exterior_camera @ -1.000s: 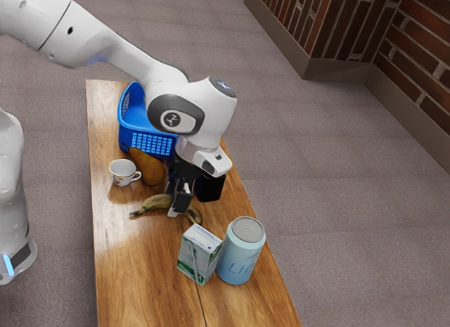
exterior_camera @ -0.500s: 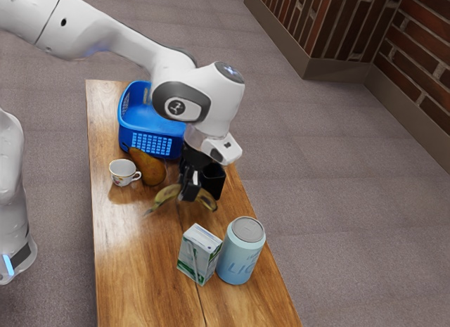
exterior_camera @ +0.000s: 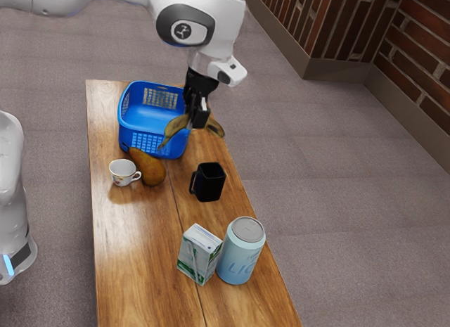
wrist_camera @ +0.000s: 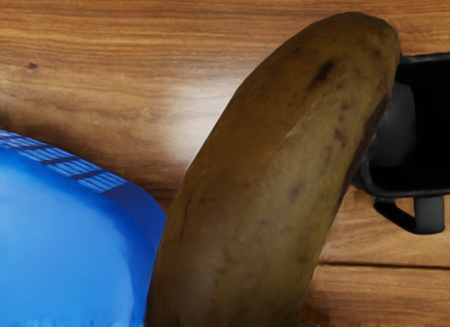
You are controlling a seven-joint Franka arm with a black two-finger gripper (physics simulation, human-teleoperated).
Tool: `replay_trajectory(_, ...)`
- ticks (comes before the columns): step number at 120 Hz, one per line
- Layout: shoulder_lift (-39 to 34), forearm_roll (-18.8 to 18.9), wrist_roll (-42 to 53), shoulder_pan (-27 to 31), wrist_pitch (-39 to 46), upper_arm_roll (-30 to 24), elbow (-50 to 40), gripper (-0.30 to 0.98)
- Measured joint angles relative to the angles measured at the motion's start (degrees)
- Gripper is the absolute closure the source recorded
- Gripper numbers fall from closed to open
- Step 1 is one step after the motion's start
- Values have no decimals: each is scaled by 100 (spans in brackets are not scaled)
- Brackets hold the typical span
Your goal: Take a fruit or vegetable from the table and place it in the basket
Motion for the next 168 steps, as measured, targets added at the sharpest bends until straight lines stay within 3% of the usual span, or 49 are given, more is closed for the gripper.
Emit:
replay_trajectory(56,-95,593,531,11,-79,1568,12,49)
replay_trajectory(85,-24,778,720,18,107,1724,-45,49)
replay_trajectory(168,143,808,973,20,276,2125,-239,49)
